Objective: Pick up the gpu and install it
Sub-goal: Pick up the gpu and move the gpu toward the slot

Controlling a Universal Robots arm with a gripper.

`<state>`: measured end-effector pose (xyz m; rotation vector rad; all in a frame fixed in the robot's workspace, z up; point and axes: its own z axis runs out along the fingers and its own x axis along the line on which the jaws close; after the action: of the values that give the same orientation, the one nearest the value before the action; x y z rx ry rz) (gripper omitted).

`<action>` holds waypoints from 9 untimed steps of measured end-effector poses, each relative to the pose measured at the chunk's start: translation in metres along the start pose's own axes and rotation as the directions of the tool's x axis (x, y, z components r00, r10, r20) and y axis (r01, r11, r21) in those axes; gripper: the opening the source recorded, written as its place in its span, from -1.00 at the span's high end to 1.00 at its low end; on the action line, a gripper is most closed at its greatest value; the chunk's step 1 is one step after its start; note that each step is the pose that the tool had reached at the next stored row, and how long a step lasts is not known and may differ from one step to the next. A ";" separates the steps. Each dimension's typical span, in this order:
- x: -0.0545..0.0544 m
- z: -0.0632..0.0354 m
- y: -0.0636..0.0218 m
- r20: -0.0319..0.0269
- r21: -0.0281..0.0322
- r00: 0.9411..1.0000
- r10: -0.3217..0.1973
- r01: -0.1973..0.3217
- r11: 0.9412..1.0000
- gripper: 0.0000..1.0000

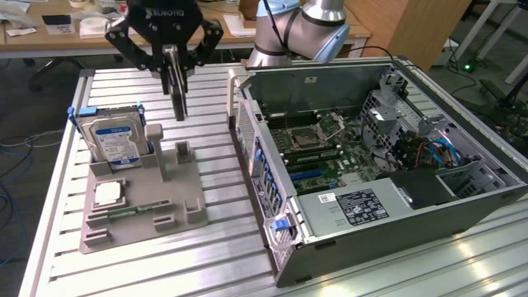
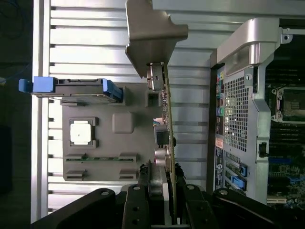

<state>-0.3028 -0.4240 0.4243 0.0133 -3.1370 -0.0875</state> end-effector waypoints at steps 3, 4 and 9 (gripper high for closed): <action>0.000 -0.0102 0.0006 0.000 -0.001 1.000 0.000 0.000 1.000 0.40; 0.000 -0.0102 0.0006 0.000 -0.001 1.000 0.000 0.000 1.000 0.40; -0.017 -0.0085 0.0003 0.000 0.010 1.000 0.000 0.000 1.000 0.40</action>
<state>-0.2855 -0.4240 0.4328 0.0132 -3.1373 -0.0712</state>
